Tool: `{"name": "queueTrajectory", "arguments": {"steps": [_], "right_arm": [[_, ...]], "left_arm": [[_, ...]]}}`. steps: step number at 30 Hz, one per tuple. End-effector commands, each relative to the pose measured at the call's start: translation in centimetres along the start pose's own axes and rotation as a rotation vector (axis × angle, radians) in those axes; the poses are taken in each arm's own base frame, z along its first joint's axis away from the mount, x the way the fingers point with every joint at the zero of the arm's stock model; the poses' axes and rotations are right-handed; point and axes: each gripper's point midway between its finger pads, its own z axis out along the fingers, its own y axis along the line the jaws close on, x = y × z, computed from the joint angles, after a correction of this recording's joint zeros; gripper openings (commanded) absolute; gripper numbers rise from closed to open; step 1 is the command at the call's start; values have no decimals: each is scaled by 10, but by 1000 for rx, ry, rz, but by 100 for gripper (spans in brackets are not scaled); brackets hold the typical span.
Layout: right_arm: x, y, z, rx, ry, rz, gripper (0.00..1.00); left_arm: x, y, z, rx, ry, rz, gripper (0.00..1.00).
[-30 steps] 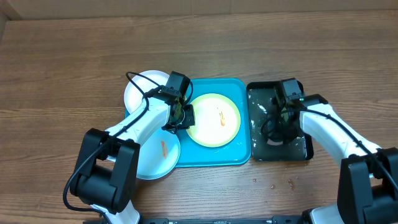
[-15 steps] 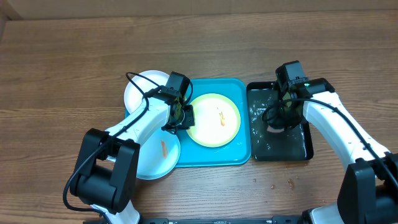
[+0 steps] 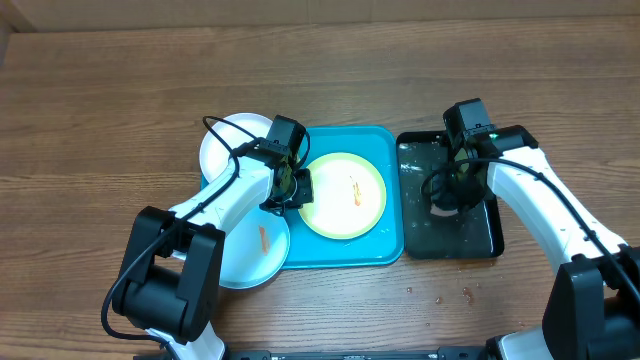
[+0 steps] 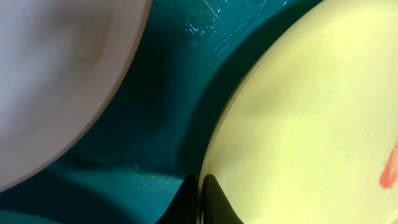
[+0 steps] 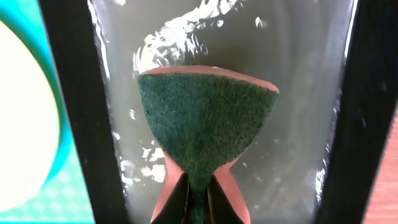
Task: Clean dirty plates on tray and stack at the side
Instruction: 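Rub the sponge around the black tray with the right gripper, then scrub the yellow plate with the sponge in the right gripper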
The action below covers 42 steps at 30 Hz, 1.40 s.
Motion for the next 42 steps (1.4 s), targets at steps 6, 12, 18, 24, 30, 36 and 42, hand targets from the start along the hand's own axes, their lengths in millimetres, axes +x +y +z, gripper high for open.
{"name": "queueTrajectory", "arguments": {"steps": [6,12,18,24,30,36,42], "right_arm": [[-28,2,-60,11,-94,-6,4],[-30,3,-66,10,-97,-8,4],[-18,0,-55,17,-53,-9,4],[-10,-2,-42,26,-29,-9,4],[-28,4,-77,6,-91,-12,4],[-48,45,-118,-170,-179,-52,4],[-50,95,-121,-272,-214,-153,4]], "left_arm": [[0,11,3,-52,-5,-145,4],[-1,10,3,-45,-6,-182,4],[-1,10,3,-46,-7,-180,7],[-1,9,3,-44,-9,-180,4],[-1,9,3,-44,-9,-172,4],[-1,9,3,-44,-9,-172,4],[-1,9,3,-44,-9,-172,4]]}}
